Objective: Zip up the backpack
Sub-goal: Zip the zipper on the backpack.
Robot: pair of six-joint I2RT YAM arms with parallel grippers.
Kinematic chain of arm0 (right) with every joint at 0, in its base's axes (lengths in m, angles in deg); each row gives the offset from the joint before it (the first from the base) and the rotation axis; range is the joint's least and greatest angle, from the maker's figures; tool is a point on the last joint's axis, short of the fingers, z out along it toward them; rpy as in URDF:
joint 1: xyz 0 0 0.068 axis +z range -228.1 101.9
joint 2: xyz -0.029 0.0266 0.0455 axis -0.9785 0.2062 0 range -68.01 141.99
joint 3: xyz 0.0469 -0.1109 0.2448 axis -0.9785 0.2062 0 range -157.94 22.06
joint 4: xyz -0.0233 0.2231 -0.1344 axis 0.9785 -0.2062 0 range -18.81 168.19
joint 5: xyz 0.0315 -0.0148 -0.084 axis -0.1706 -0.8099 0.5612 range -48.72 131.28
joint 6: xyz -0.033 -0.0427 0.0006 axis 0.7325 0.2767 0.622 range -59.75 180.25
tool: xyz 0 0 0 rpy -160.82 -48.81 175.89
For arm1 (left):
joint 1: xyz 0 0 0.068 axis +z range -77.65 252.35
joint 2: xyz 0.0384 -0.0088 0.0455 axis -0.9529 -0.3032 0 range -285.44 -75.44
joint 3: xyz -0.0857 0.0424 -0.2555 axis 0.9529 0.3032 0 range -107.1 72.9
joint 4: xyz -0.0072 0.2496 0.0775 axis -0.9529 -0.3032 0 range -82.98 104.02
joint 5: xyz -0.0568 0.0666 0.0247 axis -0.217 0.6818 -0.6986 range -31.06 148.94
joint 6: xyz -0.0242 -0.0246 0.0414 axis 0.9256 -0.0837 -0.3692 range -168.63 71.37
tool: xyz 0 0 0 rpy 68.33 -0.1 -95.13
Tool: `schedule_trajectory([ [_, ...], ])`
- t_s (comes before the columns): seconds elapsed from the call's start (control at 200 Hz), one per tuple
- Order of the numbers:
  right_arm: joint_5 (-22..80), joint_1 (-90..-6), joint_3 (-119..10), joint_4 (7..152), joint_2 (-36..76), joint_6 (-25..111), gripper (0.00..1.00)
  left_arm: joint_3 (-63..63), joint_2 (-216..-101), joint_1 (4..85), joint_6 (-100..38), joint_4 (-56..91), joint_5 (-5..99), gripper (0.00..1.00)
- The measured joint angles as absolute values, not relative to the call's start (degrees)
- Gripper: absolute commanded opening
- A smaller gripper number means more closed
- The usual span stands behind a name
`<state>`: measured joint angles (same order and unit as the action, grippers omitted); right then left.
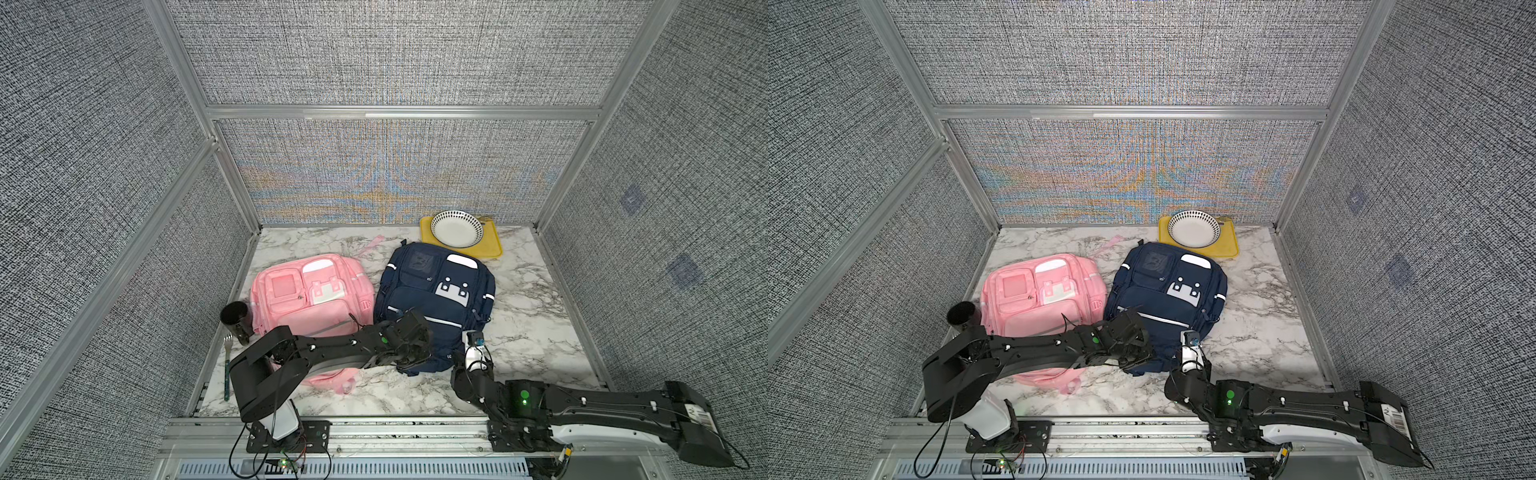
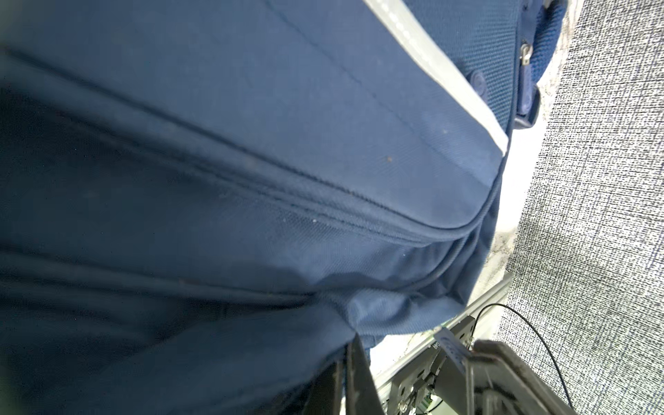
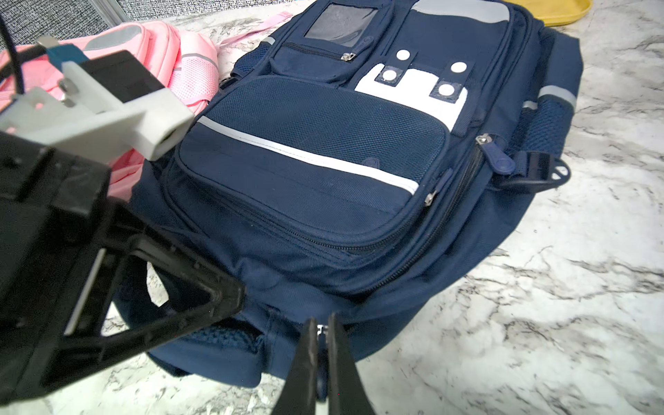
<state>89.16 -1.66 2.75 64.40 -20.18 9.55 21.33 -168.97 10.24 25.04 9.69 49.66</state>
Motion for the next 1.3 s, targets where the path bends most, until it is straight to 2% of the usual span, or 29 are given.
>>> schedule_trajectory([
  [0.485,91.32,-2.34,4.15,59.57,-30.56,5.75,0.00,26.55,-160.91,10.72,24.71,11.30,49.64,0.00],
  [0.781,92.02,-4.06,4.52,58.48,-33.05,6.49,0.00,28.67,-157.02,11.05,24.90,11.00,50.40,0.00],
  [1.296,90.49,-13.13,7.60,60.08,-39.52,13.35,0.00,31.51,-149.37,11.25,25.34,7.89,53.38,0.00],
])
